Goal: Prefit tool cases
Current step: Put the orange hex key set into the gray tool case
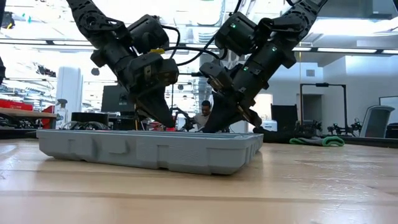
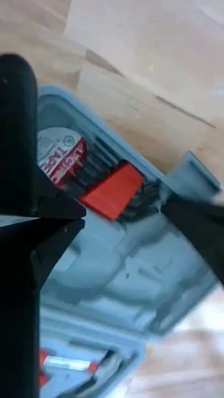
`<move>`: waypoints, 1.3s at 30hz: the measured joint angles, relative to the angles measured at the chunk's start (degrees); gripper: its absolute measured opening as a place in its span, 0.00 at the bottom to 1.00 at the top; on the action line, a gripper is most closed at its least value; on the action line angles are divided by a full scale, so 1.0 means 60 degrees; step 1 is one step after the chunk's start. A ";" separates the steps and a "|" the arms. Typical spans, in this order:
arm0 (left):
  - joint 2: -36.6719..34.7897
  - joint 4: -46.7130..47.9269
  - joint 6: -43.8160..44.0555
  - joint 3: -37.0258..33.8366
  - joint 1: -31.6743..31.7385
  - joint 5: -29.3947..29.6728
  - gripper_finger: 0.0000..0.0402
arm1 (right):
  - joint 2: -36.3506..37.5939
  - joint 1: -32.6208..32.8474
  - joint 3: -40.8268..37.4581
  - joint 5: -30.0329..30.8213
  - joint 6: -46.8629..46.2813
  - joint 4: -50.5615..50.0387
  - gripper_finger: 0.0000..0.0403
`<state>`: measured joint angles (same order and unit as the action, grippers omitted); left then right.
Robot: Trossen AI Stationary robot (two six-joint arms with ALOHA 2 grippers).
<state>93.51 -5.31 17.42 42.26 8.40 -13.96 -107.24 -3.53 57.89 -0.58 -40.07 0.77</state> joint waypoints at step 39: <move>0.1421 -0.2244 0.1048 0.0002 -0.0339 0.0016 0.00 | 0.1722 0.2543 -0.2827 0.2736 -0.4503 0.2414 0.30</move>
<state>102.04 -18.77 23.70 42.27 6.37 -13.87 -96.91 11.73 40.93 15.84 -67.09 15.26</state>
